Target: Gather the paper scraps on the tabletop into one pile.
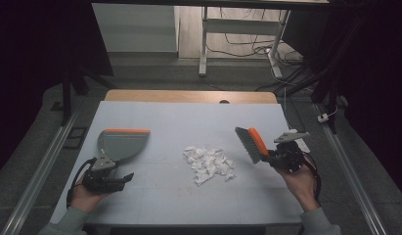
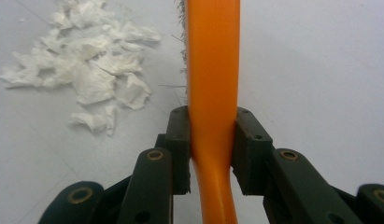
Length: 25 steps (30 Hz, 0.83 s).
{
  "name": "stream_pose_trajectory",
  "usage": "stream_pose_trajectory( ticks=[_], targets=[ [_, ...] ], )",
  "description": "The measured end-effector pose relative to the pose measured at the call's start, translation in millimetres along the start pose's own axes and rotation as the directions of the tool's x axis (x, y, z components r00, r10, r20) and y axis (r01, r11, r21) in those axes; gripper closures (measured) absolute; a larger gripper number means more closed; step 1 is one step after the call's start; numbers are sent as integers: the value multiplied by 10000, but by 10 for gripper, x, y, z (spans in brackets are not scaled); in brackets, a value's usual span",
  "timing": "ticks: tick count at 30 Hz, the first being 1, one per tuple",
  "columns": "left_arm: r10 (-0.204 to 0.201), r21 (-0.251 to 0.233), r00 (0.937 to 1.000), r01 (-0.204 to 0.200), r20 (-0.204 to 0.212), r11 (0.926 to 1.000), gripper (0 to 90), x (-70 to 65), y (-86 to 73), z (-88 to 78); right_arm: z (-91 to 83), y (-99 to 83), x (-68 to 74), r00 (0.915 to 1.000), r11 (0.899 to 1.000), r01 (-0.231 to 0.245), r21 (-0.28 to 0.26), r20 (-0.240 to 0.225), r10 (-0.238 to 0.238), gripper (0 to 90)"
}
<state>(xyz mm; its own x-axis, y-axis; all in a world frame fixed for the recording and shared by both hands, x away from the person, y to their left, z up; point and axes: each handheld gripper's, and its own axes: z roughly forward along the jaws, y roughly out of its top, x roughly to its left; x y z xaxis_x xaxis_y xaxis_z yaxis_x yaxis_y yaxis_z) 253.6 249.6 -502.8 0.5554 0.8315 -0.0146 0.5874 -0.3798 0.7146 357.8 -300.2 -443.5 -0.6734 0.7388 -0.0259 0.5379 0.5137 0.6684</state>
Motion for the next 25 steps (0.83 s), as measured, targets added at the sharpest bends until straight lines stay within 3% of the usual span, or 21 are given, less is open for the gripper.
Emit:
stream_pose_trajectory(
  ticks=[7,25],
  targets=[
    [0,-143,10000,0,29,9999,306,12,19,1,-12,-138,16,9998,9998,-19,-222,176,23,699],
    [24,-377,10000,-24,-24,9993,305,13,36,-23,-65,-165,99,9996,9977,233,-629,194,-221,699]
  ],
)
